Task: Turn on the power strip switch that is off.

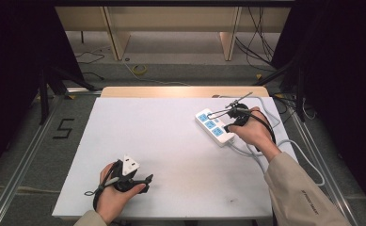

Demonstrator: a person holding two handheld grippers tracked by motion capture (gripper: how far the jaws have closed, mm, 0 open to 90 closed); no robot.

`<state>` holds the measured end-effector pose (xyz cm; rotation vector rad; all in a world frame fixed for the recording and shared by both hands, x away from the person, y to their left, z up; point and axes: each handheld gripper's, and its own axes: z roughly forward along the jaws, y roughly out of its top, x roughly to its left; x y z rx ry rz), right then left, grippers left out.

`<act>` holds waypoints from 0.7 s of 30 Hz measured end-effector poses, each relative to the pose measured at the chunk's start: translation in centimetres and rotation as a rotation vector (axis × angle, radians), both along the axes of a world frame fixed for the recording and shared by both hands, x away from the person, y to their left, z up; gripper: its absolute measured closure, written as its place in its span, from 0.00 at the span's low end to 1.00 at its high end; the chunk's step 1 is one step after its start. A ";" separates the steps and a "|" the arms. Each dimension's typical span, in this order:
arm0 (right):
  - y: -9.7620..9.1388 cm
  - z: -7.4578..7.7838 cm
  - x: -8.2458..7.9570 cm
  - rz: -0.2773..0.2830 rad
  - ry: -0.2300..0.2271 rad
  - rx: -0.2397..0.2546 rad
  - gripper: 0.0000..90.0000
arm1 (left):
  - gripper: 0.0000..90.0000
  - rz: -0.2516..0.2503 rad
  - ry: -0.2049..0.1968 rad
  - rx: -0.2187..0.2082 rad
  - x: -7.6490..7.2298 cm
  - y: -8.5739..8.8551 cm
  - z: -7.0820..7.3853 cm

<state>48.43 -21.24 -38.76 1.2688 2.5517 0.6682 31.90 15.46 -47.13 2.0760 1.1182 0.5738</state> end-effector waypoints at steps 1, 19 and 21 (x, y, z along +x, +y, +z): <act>0.0 0.0 0.1 0.000 0.001 -0.001 1.00 | 0.23 0.000 0.000 0.000 0.0 0.0 0.0; 0.6 -0.1 1.7 -0.014 -0.008 -0.004 1.00 | 0.23 0.002 -0.001 -0.003 0.0 0.0 0.1; 0.6 -0.2 1.8 -0.014 -0.006 -0.008 1.00 | 0.23 -0.001 0.001 0.001 0.0 0.1 0.1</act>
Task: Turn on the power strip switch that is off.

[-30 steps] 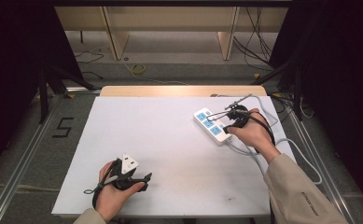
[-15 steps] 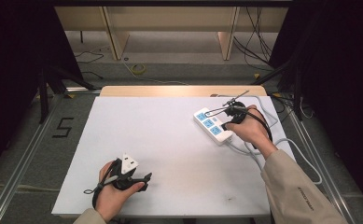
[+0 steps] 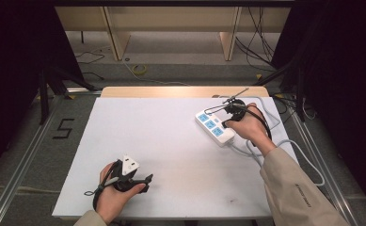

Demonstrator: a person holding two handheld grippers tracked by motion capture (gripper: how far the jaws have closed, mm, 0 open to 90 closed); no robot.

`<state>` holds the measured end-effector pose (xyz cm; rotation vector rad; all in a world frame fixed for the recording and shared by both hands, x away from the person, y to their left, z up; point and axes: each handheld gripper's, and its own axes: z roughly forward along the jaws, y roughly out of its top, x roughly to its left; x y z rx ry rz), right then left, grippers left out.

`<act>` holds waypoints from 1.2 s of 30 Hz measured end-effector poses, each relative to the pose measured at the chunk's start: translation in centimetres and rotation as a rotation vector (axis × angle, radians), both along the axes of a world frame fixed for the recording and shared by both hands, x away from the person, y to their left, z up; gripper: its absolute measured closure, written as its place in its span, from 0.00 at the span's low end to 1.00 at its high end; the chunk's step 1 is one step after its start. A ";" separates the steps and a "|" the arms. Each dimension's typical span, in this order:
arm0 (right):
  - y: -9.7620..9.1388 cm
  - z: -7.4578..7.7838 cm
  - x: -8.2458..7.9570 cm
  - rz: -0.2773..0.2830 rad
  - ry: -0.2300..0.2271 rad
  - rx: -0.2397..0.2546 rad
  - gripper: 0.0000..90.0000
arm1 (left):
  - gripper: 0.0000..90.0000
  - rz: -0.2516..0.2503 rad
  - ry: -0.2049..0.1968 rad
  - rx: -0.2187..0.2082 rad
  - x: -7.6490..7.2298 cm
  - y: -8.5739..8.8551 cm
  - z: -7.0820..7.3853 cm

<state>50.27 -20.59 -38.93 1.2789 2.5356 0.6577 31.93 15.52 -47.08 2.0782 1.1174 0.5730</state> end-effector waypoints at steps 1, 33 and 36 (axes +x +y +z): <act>0.0 -0.1 0.1 -0.004 -0.001 0.000 1.00 | 0.23 0.000 0.000 0.000 0.0 0.0 0.0; 0.7 -0.2 3.5 -0.040 0.006 -0.008 1.00 | 0.23 -0.005 -0.001 -0.004 0.0 -0.2 -0.1; 0.8 -0.4 3.8 -0.045 0.008 -0.005 1.00 | 0.23 -0.003 0.000 -0.005 0.0 -0.2 -0.1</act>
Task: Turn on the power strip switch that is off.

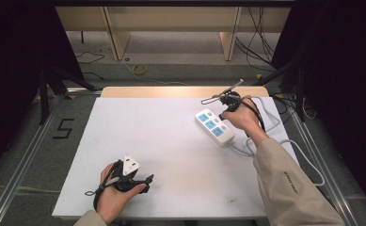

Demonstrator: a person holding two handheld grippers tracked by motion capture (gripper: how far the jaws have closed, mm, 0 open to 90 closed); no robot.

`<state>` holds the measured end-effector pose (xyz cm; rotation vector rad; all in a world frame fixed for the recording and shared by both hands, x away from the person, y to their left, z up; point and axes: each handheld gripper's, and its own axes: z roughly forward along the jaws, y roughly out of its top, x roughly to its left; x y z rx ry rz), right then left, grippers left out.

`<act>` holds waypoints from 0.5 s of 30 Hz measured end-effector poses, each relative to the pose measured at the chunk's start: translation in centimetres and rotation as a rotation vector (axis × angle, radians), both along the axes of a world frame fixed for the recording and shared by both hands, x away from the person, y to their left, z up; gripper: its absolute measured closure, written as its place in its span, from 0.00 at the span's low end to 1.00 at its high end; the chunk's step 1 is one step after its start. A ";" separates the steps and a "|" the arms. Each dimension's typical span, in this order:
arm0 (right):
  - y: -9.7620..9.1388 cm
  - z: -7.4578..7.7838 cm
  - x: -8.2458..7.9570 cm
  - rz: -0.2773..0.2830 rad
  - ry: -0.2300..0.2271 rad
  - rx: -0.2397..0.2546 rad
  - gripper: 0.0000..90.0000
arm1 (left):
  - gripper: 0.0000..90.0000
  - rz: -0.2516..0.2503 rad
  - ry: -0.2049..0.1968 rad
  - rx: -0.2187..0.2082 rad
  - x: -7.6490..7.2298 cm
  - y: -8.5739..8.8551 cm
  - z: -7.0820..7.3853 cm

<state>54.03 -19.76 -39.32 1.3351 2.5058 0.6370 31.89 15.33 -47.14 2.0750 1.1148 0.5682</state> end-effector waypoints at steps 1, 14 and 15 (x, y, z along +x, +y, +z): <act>0.0 -0.1 0.1 -0.001 0.000 0.001 1.00 | 0.23 0.000 0.001 -0.001 0.0 0.0 0.0; 0.8 -0.5 1.2 0.001 0.006 -0.011 1.00 | 0.23 -0.006 0.001 0.002 0.0 -0.1 0.0; 0.9 -0.5 1.3 0.000 0.004 -0.014 1.00 | 0.23 -0.005 0.001 0.001 0.0 -0.1 -0.1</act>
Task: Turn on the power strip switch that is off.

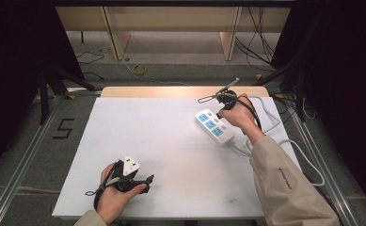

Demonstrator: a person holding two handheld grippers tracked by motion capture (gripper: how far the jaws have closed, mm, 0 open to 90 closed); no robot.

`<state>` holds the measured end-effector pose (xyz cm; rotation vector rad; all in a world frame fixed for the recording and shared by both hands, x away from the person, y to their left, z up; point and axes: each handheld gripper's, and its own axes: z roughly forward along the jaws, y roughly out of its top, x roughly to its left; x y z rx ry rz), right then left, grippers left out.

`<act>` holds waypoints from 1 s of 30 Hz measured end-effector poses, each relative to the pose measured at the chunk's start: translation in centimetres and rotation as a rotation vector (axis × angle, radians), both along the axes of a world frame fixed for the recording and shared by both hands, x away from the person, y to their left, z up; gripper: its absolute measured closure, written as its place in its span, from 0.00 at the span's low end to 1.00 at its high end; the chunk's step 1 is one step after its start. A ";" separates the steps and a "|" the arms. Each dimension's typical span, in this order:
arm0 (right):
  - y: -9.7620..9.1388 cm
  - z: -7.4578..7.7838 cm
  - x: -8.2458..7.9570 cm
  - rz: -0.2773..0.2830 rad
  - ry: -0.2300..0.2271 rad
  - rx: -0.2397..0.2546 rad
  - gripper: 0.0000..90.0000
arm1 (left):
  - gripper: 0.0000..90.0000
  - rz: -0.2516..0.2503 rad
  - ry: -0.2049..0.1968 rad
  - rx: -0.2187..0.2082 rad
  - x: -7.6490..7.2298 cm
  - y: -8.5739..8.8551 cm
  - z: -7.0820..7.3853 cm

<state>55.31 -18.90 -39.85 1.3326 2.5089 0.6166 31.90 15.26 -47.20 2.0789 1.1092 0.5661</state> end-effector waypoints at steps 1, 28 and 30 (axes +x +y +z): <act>0.1 0.0 0.1 0.001 -0.001 -0.001 1.00 | 0.23 -0.001 0.002 -0.001 0.0 0.0 0.0; 0.9 0.1 1.8 -0.013 0.000 -0.009 1.00 | 0.23 0.004 -0.001 -0.009 0.0 -0.1 0.0; 0.9 0.1 1.9 -0.013 0.001 -0.007 1.00 | 0.23 0.005 0.000 -0.009 0.0 -0.1 0.0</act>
